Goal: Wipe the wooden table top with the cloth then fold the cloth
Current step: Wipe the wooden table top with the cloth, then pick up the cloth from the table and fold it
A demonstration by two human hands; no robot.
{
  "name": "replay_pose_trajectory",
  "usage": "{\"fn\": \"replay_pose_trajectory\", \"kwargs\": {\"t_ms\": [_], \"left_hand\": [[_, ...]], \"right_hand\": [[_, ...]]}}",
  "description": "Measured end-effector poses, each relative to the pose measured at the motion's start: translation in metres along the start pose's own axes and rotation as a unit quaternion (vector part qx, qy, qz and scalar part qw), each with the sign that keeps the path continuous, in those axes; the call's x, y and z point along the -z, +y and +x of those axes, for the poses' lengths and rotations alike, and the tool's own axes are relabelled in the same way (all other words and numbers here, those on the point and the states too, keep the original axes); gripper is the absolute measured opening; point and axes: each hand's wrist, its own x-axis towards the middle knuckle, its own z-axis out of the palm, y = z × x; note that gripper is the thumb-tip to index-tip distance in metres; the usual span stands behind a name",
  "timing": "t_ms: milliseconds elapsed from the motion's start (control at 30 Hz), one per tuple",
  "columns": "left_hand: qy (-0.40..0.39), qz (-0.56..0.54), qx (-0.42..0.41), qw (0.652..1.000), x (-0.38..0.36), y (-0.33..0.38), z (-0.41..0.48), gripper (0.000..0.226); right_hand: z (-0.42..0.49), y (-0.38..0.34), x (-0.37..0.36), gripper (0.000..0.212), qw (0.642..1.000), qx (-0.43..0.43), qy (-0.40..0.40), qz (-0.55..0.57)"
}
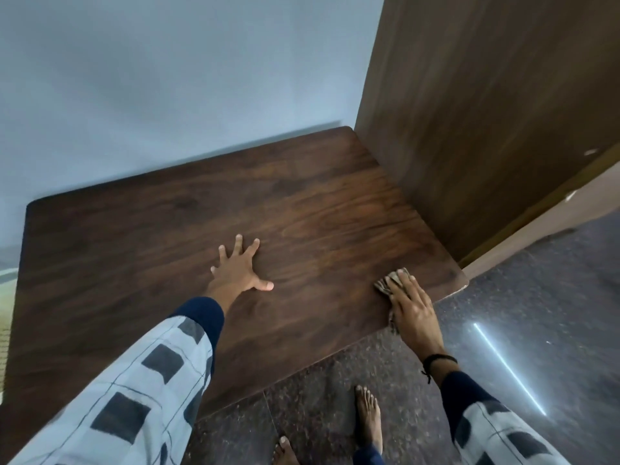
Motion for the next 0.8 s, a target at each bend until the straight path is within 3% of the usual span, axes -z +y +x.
{"fn": "replay_pose_trajectory", "kwargs": {"t_ms": [167,333,467,700,800], "left_hand": [[0.0,0.013,0.02,1.0,0.002,0.013,-0.01,0.124],[0.018,0.094,0.012,0.995,0.013,0.04,-0.015,0.105],[0.092,0.009,-0.037,0.995,0.052,0.057,-0.019,0.074],[0.083,-0.147,-0.19,0.967,0.156,0.109,-0.042,0.101],[0.089,-0.183,-0.211,0.956,0.186,0.132,-0.057,0.095]], "right_hand": [[0.028,-0.007,0.024,0.051,0.992,-0.113,-0.022,0.051],[0.071,-0.046,0.052,0.044,0.988,-0.089,-0.056,0.113],[0.131,-0.087,0.086,0.033,0.974,-0.06,-0.163,0.145],[0.235,-0.166,0.158,0.028,0.911,-0.039,-0.273,0.308],[0.259,-0.189,0.189,0.019,0.881,-0.029,-0.315,0.353]]}}
